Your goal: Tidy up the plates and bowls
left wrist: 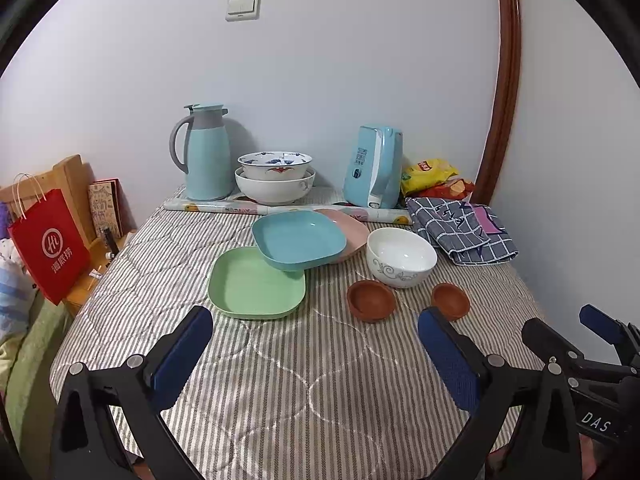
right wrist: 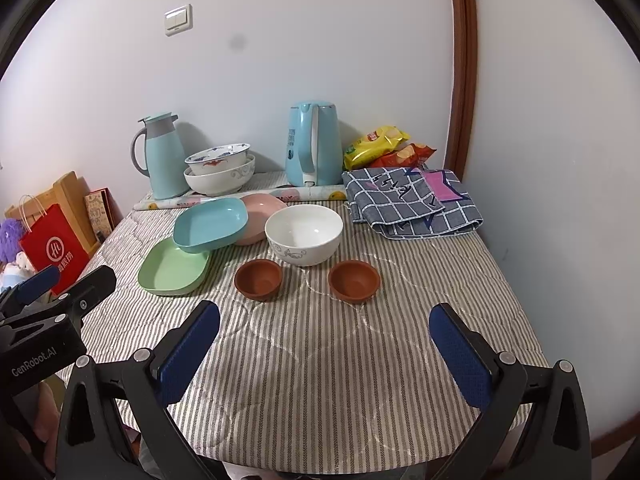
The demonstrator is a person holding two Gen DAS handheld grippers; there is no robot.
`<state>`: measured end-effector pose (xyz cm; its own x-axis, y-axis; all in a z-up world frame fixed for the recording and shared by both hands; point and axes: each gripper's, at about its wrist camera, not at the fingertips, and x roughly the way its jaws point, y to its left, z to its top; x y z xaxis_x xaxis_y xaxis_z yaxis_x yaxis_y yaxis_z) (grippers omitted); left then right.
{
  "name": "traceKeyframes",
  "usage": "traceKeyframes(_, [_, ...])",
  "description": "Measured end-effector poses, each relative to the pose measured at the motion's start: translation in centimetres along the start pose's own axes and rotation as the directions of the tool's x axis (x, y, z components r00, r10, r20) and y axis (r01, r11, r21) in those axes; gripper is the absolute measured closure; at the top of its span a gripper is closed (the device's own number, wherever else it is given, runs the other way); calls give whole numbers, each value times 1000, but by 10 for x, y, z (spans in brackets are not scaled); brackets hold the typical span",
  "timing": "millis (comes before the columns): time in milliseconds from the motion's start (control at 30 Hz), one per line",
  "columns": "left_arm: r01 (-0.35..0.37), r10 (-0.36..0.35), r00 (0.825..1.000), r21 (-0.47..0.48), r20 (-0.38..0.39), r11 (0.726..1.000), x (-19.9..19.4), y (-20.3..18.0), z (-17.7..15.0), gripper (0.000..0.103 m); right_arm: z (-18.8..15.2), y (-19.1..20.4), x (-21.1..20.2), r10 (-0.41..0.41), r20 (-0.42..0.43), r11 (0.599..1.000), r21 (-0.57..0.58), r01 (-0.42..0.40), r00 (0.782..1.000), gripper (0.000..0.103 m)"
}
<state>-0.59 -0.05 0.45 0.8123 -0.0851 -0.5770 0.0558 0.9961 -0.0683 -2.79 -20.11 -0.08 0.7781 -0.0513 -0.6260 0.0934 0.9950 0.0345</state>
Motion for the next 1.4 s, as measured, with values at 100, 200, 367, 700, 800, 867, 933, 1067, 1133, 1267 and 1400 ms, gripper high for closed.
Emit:
traceKeyframes(100, [16,-16,1000,-1,-7,1000,1,-2,-1,0,0,0,0,-2,0,1000,-3,2,1000,0])
traceKeyframes(200, [25,-25,1000,4,-9,1000,2,-5,-2,0,0,1,0,-2,0,1000,-3,2,1000,0])
traceKeyframes(367, [27,-27,1000,7,-12,1000,3,-8,-3,0,-1,0,0,-6,1,1000,-4,6,1000,0])
traceKeyframes(700, [31,-31,999,-2,-14,1000,5,-6,-2,0,-2,-2,2,-13,-3,1000,-7,13,1000,0])
traceKeyframes(800, [33,-33,999,-1,-18,999,5,-7,-2,0,-2,-1,3,-15,-3,1000,-11,15,1000,0])
traceKeyframes(867, [34,-34,999,0,-16,999,5,-7,-2,0,-1,0,3,-17,-3,1000,-12,17,1000,0])
traceKeyframes(933, [40,-40,999,-3,-15,999,5,-7,-2,0,-2,0,3,-18,-2,1000,-15,18,1000,0])
traceKeyframes(1067, [50,-50,999,-2,-14,999,4,-8,-2,0,-2,1,3,-16,-4,1000,-14,16,1000,0])
traceKeyframes(1133, [51,-51,999,-1,-13,999,4,-8,-2,0,-2,1,3,-16,-4,1000,-15,15,1000,0])
traceKeyframes(1267, [49,-49,999,-2,-15,999,4,-9,-3,0,-2,1,3,-16,-3,1000,-14,16,1000,0])
traceKeyframes(1400, [47,-47,999,-1,-15,999,4,-9,-2,0,-2,1,3,-16,-1,1000,-14,16,1000,0])
